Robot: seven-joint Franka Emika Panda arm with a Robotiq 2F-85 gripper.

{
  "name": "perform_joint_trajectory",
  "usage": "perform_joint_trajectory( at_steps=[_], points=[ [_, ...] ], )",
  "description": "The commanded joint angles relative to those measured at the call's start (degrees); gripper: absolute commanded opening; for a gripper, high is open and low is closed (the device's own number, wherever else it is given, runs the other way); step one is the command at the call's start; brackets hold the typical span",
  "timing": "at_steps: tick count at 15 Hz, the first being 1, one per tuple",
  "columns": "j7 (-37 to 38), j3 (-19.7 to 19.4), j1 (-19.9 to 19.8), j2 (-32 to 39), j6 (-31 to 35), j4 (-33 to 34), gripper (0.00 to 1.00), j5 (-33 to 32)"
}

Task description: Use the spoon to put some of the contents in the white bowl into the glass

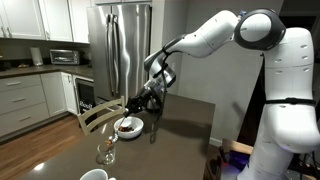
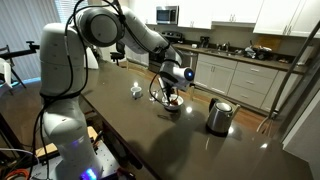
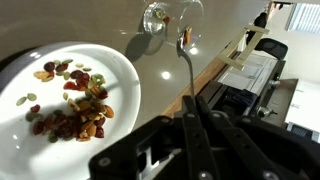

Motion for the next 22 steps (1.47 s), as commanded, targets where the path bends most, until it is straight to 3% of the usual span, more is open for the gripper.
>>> perform_joint_trajectory(
  at_steps=[1,8,22],
  points=[
    [0.39,0.44,-0.27,1.29,1.85,2.19,0.05,-0.86],
    [0.21,0.75,0.09,0.7,3.58,3.55,0.05,-2.0],
    [2.23,2.54,0.8,-3.05,6.15,2.59,0.05,-11.25]
  ],
)
